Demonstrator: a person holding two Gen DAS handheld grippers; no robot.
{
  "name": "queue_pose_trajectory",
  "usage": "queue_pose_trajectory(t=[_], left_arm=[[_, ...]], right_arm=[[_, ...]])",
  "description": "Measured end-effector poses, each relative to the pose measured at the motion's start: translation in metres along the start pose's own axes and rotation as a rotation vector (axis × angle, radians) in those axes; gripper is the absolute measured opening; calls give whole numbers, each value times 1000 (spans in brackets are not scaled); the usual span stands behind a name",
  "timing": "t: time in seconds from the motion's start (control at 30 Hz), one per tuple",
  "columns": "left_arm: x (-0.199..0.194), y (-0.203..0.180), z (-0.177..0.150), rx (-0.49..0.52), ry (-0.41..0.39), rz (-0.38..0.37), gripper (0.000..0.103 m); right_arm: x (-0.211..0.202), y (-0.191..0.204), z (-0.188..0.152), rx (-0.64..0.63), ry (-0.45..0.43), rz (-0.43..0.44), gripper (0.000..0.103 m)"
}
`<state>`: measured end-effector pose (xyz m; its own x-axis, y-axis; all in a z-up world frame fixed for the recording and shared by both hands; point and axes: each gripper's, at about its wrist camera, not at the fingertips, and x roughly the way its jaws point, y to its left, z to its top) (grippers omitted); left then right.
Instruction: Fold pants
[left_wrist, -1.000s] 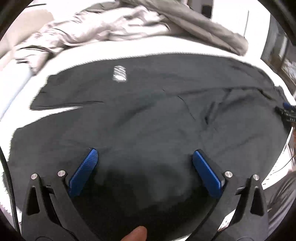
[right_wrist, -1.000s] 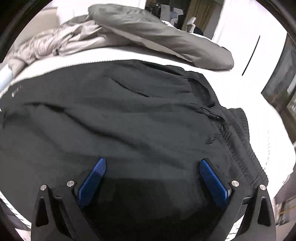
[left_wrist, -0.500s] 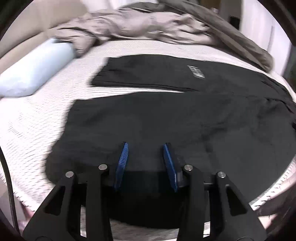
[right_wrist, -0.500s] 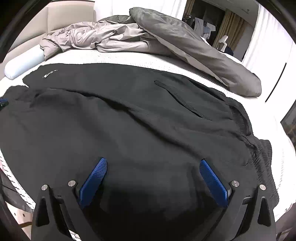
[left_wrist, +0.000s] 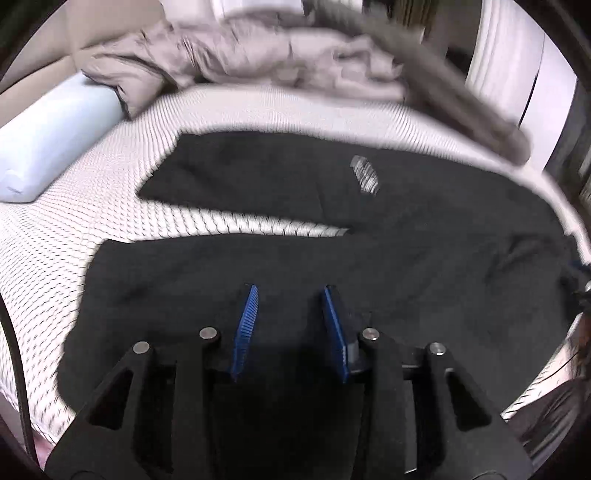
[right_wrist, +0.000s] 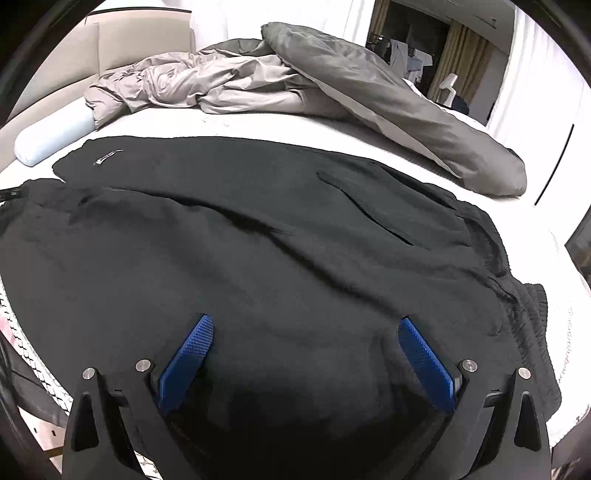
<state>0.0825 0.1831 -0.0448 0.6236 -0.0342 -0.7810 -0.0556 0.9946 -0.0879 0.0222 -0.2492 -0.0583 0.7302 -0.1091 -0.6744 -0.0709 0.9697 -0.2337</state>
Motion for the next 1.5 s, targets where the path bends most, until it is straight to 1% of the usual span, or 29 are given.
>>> queue_pose_trajectory(t=[0.07,0.1,0.17,0.23,0.27,0.33,0.37,0.4,0.43,0.47,0.5,0.53,0.6,0.67,0.73,0.8,0.83,0.87,0.93,1.0,1.03,1.07,1.13,1.17,1.23,1.27,1.33,1.43,1.5], left_arm=[[15,6,-3,5,9,101,37],[14,16,-7,-31,-9,116,45],[9,33,-10,-97,-27,117,46],[2,40,-13,-121,-39,145,46],[-3,40,-15,-138,-44,137,46],[-20,29,-18,-126,-54,78,46],[-30,14,-19,-92,-72,47,46],[-40,-7,-20,-50,-99,30,49],[-47,-26,-22,-11,-118,10,58],[-54,-50,-26,33,-139,-27,64],[-57,-73,-30,75,-151,-75,76],[-56,-95,-33,126,-151,-126,83],[-49,-132,-41,218,-125,-208,83],[-33,-152,-50,270,-78,-226,83],[-15,-155,-57,249,-17,-204,84],[-12,-150,-59,201,-7,-237,84],[-15,-150,-59,201,-16,-238,85],[-13,-152,-60,202,-20,-230,86],[-10,-153,-62,203,-16,-224,86],[-7,-153,-58,210,-18,-216,87],[-7,-155,-58,210,-16,-212,88],[-7,-154,-57,209,-15,-206,88],[-6,-147,-45,186,-17,-208,88],[-10,-148,-42,173,-19,-231,88],[-19,-152,-30,146,-45,-260,88],[-25,-156,-22,140,-75,-257,88],[-28,-161,-4,132,-99,-248,88],[-27,-171,28,102,-112,-274,88],[-18,-180,54,99,-118,-271,88]], right_arm=[[2,2,0,-7,6,2,102],[2,2,-1,-9,9,-1,102],[4,-1,-2,-7,18,-18,102],[6,-7,-4,20,37,-38,102],[8,-13,-4,45,47,-44,102],[10,-20,-5,88,62,-35,102],[10,-20,-5,97,64,-28,102],[8,-18,-4,95,60,-17,102],[7,-15,-3,85,54,-5,102],[4,-7,-2,62,45,21,102],[1,2,0,34,36,47,102],[0,13,1,5,33,69,102],[0,31,3,-31,43,134,102],[3,45,1,-56,78,197,102],[4,48,-6,-103,93,182,102],[0,34,-13,-116,89,159,102],[-2,17,-18,-103,88,122,102],[-4,1,-22,-75,88,93,102],[-4,-48,-34,62,101,6,102],[-5,-105,-51,274,115,-97,102],[-5,-123,-56,366,112,-99,99],[-4,-129,-57,416,106,-67,99],[-7,-121,-49,402,88,-102,100],[-11,-112,-43,373,70,-105,100],[-20,-91,-26,338,11,-65,100],[-22,-85,-19,334,-6,-50,100],[-21,-69,3,332,-34,5,100],[-9,-50,33,319,-22,42,100],[4,-33,59,291,-3,56,100]])
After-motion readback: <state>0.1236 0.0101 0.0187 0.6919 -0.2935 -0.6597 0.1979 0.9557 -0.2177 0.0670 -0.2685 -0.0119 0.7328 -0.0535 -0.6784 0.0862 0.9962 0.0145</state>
